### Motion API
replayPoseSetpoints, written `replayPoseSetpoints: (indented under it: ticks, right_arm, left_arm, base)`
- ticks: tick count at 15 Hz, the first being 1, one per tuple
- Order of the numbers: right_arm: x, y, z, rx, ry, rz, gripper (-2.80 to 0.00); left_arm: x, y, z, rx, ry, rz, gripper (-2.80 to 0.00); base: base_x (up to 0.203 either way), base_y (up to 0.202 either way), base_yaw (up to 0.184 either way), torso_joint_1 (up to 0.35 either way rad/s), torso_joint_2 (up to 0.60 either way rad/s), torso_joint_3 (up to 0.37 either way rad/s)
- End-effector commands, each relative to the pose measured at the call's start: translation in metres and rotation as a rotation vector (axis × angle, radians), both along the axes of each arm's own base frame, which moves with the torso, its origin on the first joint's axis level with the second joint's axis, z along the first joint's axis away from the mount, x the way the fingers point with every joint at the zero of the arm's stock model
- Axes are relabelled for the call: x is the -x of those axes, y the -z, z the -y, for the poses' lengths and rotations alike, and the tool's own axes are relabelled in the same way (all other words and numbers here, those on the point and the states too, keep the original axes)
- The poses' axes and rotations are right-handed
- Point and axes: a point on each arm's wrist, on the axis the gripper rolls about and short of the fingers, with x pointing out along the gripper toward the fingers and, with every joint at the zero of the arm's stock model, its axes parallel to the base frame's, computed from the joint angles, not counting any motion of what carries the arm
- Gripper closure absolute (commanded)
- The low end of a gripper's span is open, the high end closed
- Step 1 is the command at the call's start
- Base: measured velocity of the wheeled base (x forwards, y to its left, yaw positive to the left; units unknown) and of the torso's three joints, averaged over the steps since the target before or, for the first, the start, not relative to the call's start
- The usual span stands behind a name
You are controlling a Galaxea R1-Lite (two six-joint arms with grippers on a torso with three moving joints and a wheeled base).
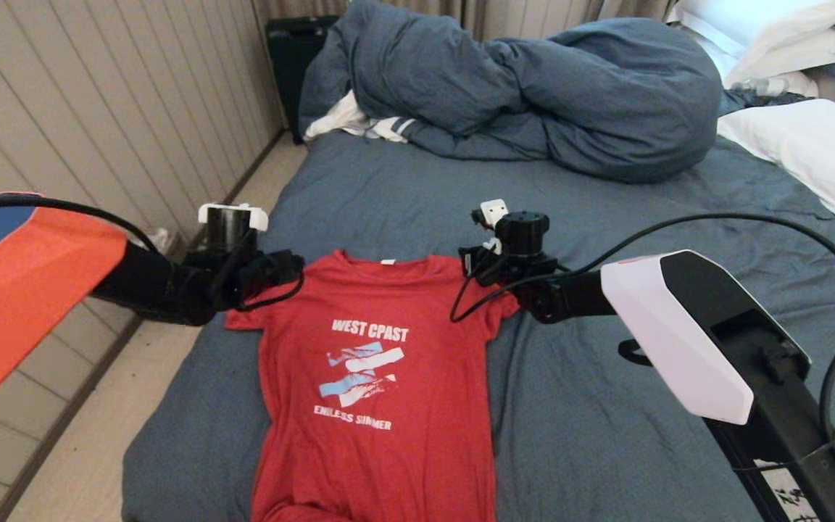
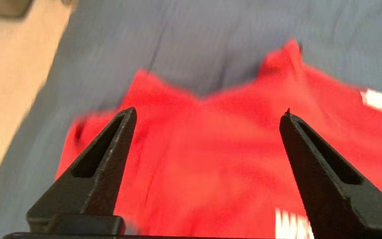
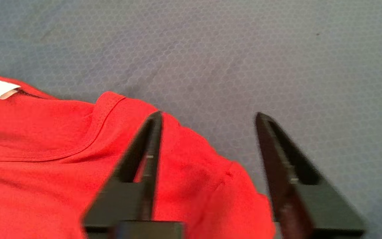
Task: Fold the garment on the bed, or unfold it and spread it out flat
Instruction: Unford the red T-shirt
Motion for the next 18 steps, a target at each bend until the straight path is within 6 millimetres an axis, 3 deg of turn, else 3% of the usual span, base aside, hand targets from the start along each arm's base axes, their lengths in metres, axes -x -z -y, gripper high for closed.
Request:
replayPoseSetpoints:
  ticks: [1, 4, 5, 6, 8, 11, 18]
  right_arm:
    - [0.002, -0.009, 0.001, -0.006, 0.004, 0.015, -2.8]
    - [0.011, -0.041, 0.011, -0.026, 0.045, 0.016, -2.8]
    - [0.017, -0.057, 0.018, -0.051, 0.069, -0.017, 0.0]
    - [0.024, -0.07, 0.027, -0.072, 0.093, -0.069, 0.0]
    - [0.041, -0.084, 0.045, -0.067, 0.141, -0.248, 0.0]
    - [0.055, -0.076, 0.055, -0.077, 0.199, -0.456, 0.0]
    - [0.038, -0.017, 0.041, -0.03, 0.203, -0.572, 0.0]
  left_arm:
    - [0.025, -0.011, -0.005, 0.022, -0.002, 0.023, -2.8]
    - [0.051, -0.022, -0.012, 0.082, -0.014, 0.055, -2.8]
    - [0.059, -0.023, -0.014, 0.105, -0.024, 0.042, -2.8]
    - [0.064, -0.025, -0.015, 0.121, -0.032, 0.027, 0.0]
    - [0.074, -0.034, -0.017, 0.148, -0.016, 0.004, 0.0]
    - [0.084, -0.037, -0.016, 0.279, 0.118, -0.112, 0.0]
    - [0.083, -0.025, -0.014, 0.348, 0.178, -0.214, 0.0]
  base:
    - [0.0, 0.0, 0.0, 0.0, 0.0, 0.0]
    - [0.0, 0.0, 0.0, 0.0, 0.0, 0.0]
    - [0.0, 0.0, 0.0, 0.0, 0.0, 0.0]
    - [0.0, 0.0, 0.0, 0.0, 0.0, 0.0]
    - [0.0, 0.0, 0.0, 0.0, 0.0, 0.0]
    - [0.0, 0.0, 0.0, 0.0, 0.0, 0.0]
    - [0.0, 0.0, 0.0, 0.0, 0.0, 0.0]
